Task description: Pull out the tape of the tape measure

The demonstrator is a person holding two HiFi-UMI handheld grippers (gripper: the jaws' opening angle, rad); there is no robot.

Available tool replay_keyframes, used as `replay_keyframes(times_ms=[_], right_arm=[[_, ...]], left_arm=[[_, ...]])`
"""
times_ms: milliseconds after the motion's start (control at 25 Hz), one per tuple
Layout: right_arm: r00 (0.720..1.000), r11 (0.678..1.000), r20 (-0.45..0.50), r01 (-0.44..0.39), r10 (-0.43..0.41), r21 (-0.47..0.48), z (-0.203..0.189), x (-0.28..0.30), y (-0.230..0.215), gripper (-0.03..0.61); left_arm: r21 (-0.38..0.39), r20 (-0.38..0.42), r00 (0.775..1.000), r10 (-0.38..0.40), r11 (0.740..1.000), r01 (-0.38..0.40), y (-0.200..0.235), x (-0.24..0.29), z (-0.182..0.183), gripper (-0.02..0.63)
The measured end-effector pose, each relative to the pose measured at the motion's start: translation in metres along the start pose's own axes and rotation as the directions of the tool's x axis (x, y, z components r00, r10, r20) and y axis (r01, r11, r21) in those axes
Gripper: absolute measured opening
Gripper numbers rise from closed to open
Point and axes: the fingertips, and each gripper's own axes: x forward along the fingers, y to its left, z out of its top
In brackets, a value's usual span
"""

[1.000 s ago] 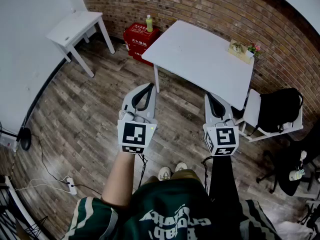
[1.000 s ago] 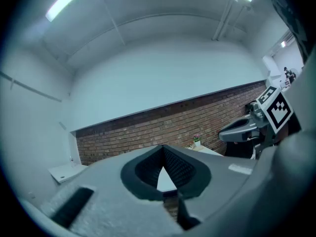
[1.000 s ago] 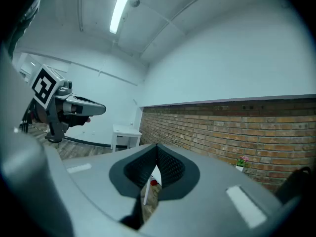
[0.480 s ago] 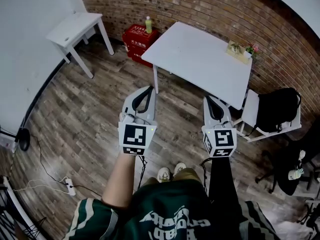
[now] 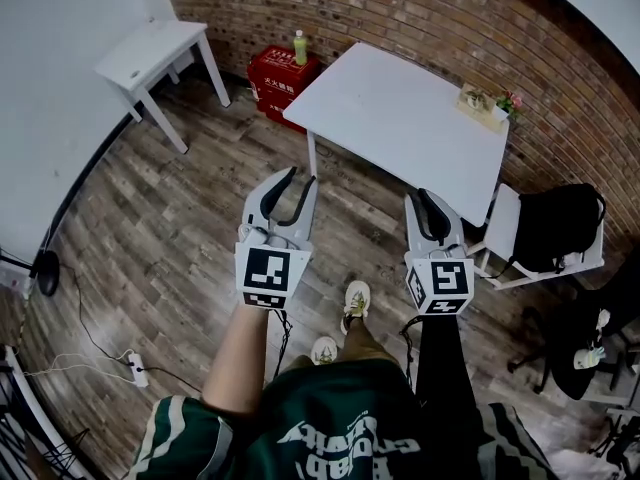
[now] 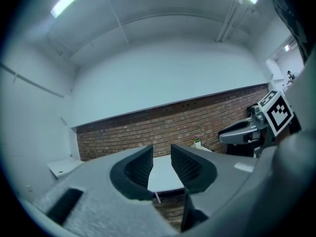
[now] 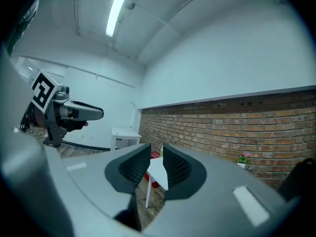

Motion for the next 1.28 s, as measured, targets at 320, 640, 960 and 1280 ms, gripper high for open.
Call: replay_keyframes(times_ms=[320, 640, 960, 1280], right_arm=[[0.999, 0.999, 0.012, -0.036, 0.036, 0.012, -0.004, 0.056, -0.036, 0.106], [0.996, 0.996, 0.037, -0.086, 0.085, 0.021, 0.002, 0.140, -0.086, 0.132], [0.986, 0.986, 0.045, -0.163, 0.162, 0.030, 0.000, 0.206, -0.116, 0.160], [0.978, 0.977, 0.054, -0.204, 0.201, 0.058, -0.004, 0.244, -0.137, 0.175]], left_arm=[[-0.013, -0.015, 1.000, 0.026, 1.000, -0.026, 0.014, 0.060, -0.006, 0.114], [-0.023, -0.023, 0.998, 0.052, 0.998, -0.053, 0.033, 0.141, -0.007, 0.114], [-0.037, -0.029, 0.996, 0.090, 0.995, -0.091, 0.052, 0.204, -0.006, 0.114], [-0.016, -0.045, 0.993, 0.110, 0.994, -0.111, 0.058, 0.244, -0.009, 0.114]])
